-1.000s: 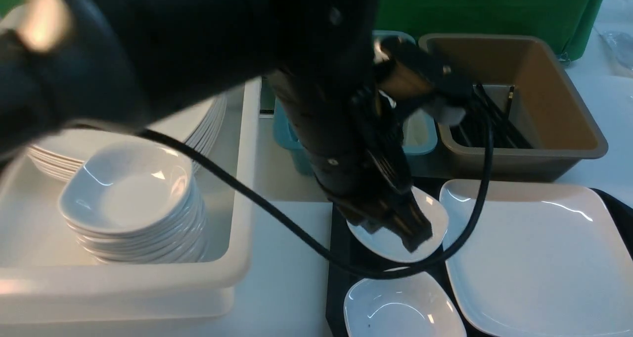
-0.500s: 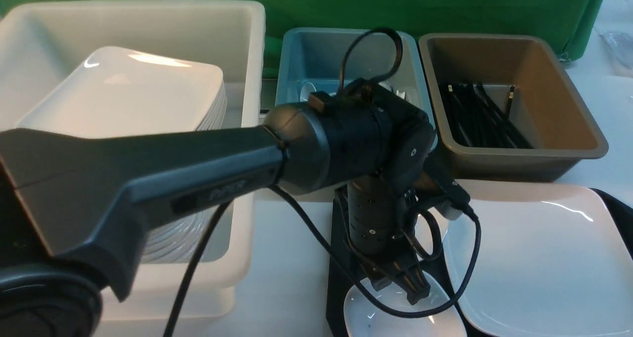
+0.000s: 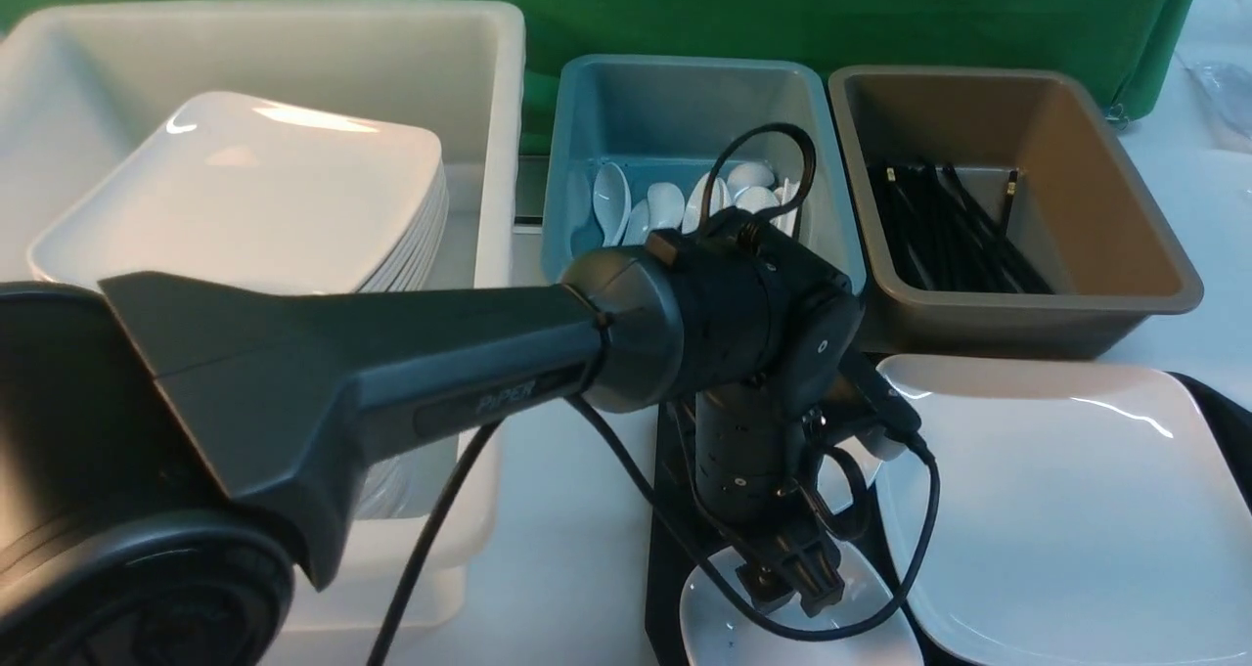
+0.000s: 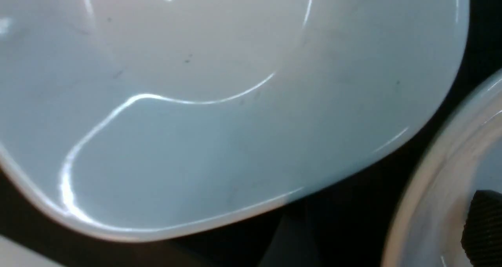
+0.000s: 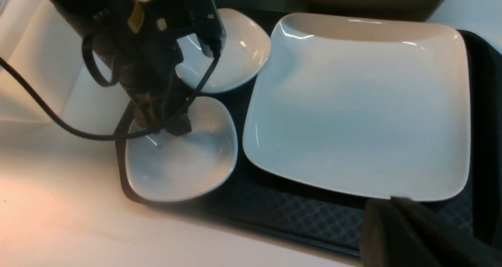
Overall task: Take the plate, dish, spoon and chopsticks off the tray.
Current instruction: Use the left arm to grab a small plate from the dinner plate
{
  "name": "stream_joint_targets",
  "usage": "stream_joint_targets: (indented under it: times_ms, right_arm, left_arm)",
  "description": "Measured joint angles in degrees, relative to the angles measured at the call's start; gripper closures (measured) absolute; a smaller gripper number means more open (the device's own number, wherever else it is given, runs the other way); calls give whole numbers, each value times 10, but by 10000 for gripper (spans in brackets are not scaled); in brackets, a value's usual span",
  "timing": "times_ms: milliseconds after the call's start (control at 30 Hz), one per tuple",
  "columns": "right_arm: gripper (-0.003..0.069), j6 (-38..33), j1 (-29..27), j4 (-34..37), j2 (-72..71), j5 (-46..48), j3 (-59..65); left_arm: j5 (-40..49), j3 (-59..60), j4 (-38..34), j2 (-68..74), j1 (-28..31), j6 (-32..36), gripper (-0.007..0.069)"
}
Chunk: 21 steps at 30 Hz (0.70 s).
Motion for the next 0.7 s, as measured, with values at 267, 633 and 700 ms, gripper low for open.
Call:
stream_joint_targets:
  times_ms: [267, 633, 700]
  right_arm:
    - [622, -1, 0, -1, 0, -3, 0]
    - [622, -2, 0, 0, 0, -7, 0]
    - [622, -2, 0, 0, 0, -7, 0]
  left_arm:
    - [39, -1, -21, 6, 0, -1, 387]
    - [71, -7, -31, -30, 1, -3, 538]
    - [76, -11, -27, -57, 1, -3, 588]
